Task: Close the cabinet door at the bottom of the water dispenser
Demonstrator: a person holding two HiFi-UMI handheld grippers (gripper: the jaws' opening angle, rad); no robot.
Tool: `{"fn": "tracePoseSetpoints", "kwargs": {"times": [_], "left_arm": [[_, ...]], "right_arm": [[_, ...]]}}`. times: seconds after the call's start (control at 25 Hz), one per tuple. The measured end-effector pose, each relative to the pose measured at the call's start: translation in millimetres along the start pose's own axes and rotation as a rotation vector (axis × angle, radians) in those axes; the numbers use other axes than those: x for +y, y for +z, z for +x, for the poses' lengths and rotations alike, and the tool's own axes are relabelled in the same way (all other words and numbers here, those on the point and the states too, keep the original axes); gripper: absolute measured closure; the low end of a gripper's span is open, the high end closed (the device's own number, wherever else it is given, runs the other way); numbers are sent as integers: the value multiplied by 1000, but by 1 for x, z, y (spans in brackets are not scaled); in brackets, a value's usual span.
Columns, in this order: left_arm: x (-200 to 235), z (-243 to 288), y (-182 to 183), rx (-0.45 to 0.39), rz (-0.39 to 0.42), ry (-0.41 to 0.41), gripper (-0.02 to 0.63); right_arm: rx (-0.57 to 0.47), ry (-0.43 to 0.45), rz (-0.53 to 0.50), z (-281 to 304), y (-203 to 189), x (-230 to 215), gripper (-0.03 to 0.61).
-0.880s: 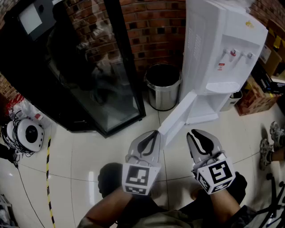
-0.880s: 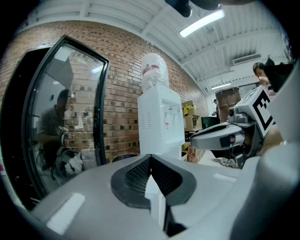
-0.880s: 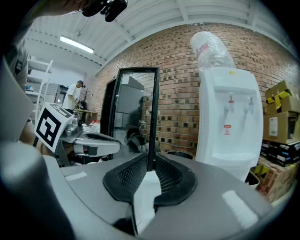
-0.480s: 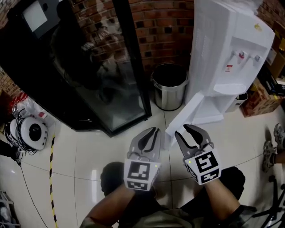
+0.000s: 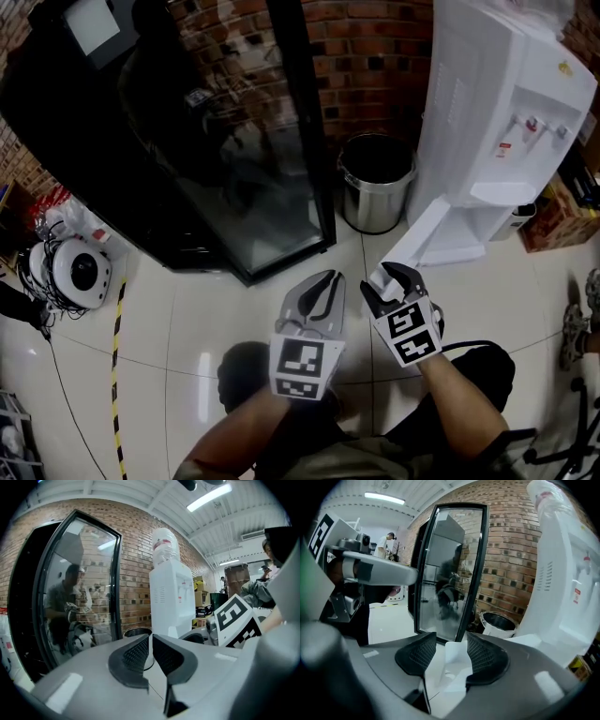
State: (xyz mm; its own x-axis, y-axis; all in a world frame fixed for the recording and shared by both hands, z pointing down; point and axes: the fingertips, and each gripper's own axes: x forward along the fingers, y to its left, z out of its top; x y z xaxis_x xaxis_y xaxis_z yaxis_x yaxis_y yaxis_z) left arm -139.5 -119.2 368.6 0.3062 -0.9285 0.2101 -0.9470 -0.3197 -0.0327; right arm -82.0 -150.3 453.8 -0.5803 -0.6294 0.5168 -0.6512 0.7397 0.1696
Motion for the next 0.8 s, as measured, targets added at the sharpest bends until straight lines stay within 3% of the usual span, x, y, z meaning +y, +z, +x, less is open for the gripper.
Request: {"fn": "tracePoseSetpoints", "kwargs": {"times": [0.28, 0.56, 0.8], "left_arm": [[2, -1, 2, -2, -10, -10, 591], [-13, 6, 6, -6, 4, -38, 591], [-39, 14, 18, -28, -24, -88, 591]], "right_arm": [[28, -39, -13, 5, -7, -4, 434], [49, 3, -12, -11, -17, -5, 434], [81, 10, -76, -43, -38, -6, 413]]}}
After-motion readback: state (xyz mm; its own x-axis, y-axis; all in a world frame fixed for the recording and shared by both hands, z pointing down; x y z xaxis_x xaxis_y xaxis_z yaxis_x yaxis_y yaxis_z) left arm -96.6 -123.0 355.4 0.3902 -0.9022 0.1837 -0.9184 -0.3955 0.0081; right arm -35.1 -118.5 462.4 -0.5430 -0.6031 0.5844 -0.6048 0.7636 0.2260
